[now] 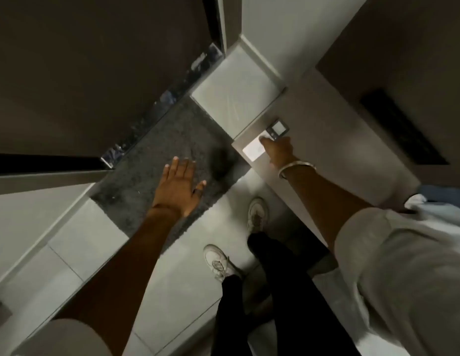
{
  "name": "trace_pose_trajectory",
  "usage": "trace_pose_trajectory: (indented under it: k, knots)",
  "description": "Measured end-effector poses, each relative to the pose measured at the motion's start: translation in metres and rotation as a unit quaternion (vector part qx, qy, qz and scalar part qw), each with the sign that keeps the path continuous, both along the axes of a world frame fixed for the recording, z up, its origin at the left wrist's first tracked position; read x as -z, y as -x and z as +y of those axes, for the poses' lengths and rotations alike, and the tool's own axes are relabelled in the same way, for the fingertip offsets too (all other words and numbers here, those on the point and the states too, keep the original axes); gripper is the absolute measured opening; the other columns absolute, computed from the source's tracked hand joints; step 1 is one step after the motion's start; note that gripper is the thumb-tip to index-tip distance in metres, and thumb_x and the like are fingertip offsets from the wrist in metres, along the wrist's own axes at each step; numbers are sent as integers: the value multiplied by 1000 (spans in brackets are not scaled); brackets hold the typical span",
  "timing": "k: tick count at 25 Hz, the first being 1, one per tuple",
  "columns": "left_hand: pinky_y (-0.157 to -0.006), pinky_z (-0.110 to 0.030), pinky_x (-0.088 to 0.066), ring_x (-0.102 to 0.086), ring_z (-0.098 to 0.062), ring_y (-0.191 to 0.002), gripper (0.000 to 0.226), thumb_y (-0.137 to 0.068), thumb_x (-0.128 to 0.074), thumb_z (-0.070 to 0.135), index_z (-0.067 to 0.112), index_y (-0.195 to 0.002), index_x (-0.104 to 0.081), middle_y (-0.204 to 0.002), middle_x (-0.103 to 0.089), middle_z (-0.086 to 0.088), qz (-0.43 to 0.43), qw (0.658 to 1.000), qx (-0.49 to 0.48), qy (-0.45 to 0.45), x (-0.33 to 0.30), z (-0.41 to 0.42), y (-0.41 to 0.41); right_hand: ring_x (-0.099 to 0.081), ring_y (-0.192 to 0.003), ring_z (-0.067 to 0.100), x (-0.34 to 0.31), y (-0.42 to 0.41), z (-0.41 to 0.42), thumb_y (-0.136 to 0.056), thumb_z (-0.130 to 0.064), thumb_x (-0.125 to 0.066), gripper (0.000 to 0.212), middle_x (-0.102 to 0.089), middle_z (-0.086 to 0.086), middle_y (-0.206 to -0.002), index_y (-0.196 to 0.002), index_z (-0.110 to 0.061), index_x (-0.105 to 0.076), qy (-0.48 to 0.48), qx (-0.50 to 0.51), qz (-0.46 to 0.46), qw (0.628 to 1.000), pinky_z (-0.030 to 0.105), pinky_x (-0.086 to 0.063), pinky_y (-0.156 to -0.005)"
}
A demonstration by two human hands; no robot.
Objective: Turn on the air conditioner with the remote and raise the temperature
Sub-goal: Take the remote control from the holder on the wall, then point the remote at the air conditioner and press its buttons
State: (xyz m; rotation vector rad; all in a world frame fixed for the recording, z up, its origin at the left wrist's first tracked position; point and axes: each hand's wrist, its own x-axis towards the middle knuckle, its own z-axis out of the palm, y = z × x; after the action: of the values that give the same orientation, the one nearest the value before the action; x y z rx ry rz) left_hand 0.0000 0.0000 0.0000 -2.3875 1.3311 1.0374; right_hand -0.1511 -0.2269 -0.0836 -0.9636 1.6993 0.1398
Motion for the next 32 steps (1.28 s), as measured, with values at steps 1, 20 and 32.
trace_pose_trajectory:
  k: [1,20,32]
  knots:
    - [-131,-44,3,6,-29,-160,74,-105,-27,53,11,-163,-8,-173,-5,-12,-5,1000,-2,-1,12,-2,2,-63,-131,34,10,-9,-2,-92,-37,-81,83,-57,17,-148,-154,0,-38,19,51,-1,999,42,-59,-100]
    - [-132,-45,-2,1,-30,-160,65,-105,-37,46,11,-159,-29,-172,-17,-12,-167,951,15,262,-244,-10,-85,-78,-59,27,-251,-106,2,-88,-2,-85,44,-76,22,-107,-114,-20,-56,79,-49,-394,914,42,-67,-60]
    - [-132,-50,-6,2,-28,-161,76,-101,-35,52,11,-162,-16,-173,-10,-11,-550,572,3,608,-744,123,-109,-74,-58,28,-797,-127,120,-92,-26,-51,31,-80,11,-81,-118,-11,-55,273,-236,-720,592,40,-65,-56]
